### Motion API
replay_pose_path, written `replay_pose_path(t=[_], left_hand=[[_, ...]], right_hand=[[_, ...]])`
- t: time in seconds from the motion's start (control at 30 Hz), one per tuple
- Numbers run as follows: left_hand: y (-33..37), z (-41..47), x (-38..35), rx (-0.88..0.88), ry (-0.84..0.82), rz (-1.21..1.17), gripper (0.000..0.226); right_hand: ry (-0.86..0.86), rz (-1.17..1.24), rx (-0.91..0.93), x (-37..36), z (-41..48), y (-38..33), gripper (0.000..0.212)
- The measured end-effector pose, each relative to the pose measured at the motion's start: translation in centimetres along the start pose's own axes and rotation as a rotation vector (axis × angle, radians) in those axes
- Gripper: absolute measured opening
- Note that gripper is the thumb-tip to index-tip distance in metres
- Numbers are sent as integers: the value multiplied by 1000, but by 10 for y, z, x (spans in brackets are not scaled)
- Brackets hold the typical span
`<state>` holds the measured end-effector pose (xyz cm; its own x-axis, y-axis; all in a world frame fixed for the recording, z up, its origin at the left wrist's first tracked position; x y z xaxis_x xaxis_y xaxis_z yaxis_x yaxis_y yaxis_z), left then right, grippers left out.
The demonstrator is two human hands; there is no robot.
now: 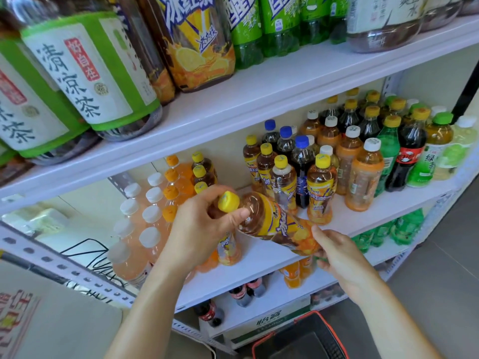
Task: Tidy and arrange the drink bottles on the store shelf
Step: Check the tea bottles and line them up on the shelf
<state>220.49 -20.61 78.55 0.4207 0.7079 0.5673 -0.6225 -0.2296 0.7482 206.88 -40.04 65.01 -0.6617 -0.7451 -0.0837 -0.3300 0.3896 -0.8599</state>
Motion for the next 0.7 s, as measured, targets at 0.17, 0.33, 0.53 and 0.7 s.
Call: replay_pose_path(t=[0.17, 0.33, 0.53, 0.7], left_hand=[[-1, 15, -2, -87, -14, 266, 38], [-10, 45, -10, -124, 45, 440, 39], [-34, 84, -10, -102, 62, 602, 36], [-64, 125, -16, -11, -27, 837, 41]], right_hand=[[-71, 20, -161, -19, 10, 5, 34], [-120, -125, -71, -43, 22, 5, 26], [69, -518, 285, -43, 37, -23, 35], [261, -574, 592, -46, 40, -60, 46]])
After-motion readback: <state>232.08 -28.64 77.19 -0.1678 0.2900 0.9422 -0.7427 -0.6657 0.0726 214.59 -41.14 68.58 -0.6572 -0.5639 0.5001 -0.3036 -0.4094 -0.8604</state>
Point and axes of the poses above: each hand's wrist, its own z-axis towards the middle knuckle, its own x-axis out of the back of the hand, y = z × x, the point moved 2 cm from there along z, towards the middle knuckle, and after that the axes turned 6 degrees about -x, right-handed, at the moved point
